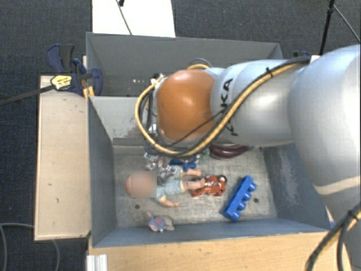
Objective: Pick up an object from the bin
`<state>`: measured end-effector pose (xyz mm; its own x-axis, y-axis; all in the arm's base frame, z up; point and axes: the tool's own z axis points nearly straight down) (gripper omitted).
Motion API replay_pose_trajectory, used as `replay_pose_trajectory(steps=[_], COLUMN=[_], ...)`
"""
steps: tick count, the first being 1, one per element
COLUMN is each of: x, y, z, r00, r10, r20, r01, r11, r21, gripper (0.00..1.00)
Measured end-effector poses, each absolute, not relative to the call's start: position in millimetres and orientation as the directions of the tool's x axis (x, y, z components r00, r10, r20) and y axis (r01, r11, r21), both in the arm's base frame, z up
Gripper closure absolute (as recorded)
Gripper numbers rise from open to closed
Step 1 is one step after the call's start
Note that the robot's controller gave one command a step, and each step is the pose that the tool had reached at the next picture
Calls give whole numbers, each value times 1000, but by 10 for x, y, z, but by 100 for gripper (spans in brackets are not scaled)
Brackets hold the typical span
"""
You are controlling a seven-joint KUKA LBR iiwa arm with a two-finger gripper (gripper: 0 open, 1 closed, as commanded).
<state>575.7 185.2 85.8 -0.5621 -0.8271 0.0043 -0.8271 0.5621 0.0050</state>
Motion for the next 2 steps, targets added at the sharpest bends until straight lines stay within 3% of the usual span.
replay_pose_trajectory(steps=[2], x=[5769], y=[1858], z=[1222], r00=[-565], r10=[-825], r20=[-3], r01=[-825], r11=[565], r21=[-1], gripper=[100])
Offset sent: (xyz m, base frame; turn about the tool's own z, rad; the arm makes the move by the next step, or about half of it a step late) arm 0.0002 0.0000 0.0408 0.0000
